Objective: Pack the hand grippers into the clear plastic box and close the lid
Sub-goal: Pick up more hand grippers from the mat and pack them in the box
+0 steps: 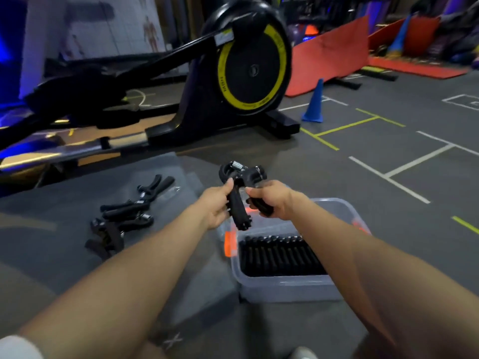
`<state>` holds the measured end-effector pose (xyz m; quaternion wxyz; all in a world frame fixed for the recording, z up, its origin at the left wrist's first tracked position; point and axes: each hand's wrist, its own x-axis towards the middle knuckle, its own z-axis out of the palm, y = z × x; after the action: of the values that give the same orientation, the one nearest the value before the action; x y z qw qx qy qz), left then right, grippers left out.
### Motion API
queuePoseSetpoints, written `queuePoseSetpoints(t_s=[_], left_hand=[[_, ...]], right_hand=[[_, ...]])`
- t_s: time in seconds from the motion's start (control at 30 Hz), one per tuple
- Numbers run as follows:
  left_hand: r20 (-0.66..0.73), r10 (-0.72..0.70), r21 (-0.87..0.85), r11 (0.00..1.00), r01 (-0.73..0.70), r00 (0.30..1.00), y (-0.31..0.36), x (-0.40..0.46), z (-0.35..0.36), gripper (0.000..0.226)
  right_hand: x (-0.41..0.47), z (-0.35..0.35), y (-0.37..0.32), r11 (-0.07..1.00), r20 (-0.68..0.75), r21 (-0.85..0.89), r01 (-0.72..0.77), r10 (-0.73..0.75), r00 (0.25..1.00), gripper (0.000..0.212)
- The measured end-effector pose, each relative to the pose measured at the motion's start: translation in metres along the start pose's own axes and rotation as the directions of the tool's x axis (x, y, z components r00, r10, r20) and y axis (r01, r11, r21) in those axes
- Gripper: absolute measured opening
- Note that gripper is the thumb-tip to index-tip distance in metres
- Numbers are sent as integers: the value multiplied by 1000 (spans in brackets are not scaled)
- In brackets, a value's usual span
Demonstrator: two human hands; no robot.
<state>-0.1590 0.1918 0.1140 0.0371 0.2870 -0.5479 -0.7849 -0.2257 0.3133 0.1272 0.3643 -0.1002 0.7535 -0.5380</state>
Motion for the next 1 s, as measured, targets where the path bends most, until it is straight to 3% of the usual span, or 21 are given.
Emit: queuePoseSetpoints(t_s=[0.13, 0.4, 0.5, 0.57, 0.63, 0.73, 0.8, 0.87, 0.93, 1.0], left_hand=[[-4, 3, 55, 998, -3, 1000, -20, 10, 70, 22], [115, -112, 128, 987, 97, 987, -81, 55, 144, 25], [148, -189, 307, 942, 137, 971, -113, 85, 165, 22], [180, -205, 520, 850, 84, 962, -134, 107, 176, 19], [272, -189, 701, 711, -59, 944, -153, 131, 186, 18], [379, -172, 892, 329, -310, 909, -172, 161, 192, 38], [449, -160, 893, 116, -435, 879, -181, 175, 192, 46], [505, -162, 862, 37, -506, 848, -192, 187, 188, 47], [540, -169, 837, 6, -547, 825, -204, 201, 184, 45], [558, -212, 820, -13, -573, 802, -217, 212, 181, 46]], right_hand=[[-21, -67, 13, 998, -53, -28, 52, -54, 997, 5], [-14, -141, 68, 986, -212, -130, -107, 77, 974, 18], [1, -161, 96, 976, -316, -138, -169, 118, 941, 24], [12, -172, 112, 942, -386, -221, -253, 154, 910, 18], [21, -183, 125, 869, -473, -348, -353, 162, 866, 16], [35, -192, 140, 726, -542, -512, -459, 142, 829, 8], [48, -194, 157, 659, -545, -572, -488, 140, 827, 11], [67, -195, 176, 637, -554, -584, -503, 141, 821, 14], [85, -192, 189, 580, -539, -628, -519, 158, 827, 26], [100, -186, 198, 522, -515, -690, -502, 133, 847, 25]])
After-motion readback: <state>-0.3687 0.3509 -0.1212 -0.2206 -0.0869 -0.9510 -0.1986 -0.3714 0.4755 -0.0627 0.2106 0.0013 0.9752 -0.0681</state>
